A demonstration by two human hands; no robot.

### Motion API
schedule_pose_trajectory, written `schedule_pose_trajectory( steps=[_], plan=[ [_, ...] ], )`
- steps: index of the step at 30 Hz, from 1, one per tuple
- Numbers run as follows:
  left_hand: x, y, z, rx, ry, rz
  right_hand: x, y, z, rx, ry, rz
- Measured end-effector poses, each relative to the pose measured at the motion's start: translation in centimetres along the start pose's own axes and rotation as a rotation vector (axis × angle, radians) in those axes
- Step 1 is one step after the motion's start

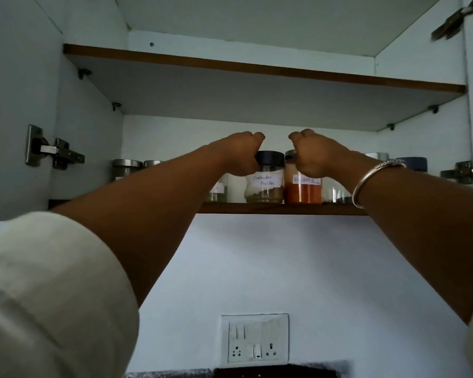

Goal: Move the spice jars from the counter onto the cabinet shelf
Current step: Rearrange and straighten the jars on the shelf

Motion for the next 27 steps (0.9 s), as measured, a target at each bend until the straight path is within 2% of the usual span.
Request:
schedule_pose_trajectory(
  steps=[5,11,14,21,27],
  plan=[
    [-0.8,1.9,-2.8,0.061,0.021,0.049,-1.5,0.9,-3.4,0.078,0.032,0.040],
    [-2.8,3.3,-4.6,0.131,0.166,0.067,-1.7,1.4,-4.6,0.133,0.101,-0.041],
    [-2.7,3.9,-4.4,0.182,0.200,0.035,-1.6,1.8,-4.7,0.139,0.110,-0.049],
    [-4.2,5.4,-3.1,0.213,0.204,0.073,-3.3,2.8,-3.1,0.125,0.097,-0.034],
    [-6.1,6.6,-0.5,0.218,0.173,0.074,-5.2,4.4,-1.6,0.092,-0.024,-0.029]
  ],
)
Point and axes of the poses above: each hand's wrist, its own y-axis towards the middle knuckle, its own x-axis out of the back of the hand, z = x × y, the point moved 1 cm from there along y, towards the middle knuckle, and after that the axes turned 14 degrees about -x, right-handed, at the moved point
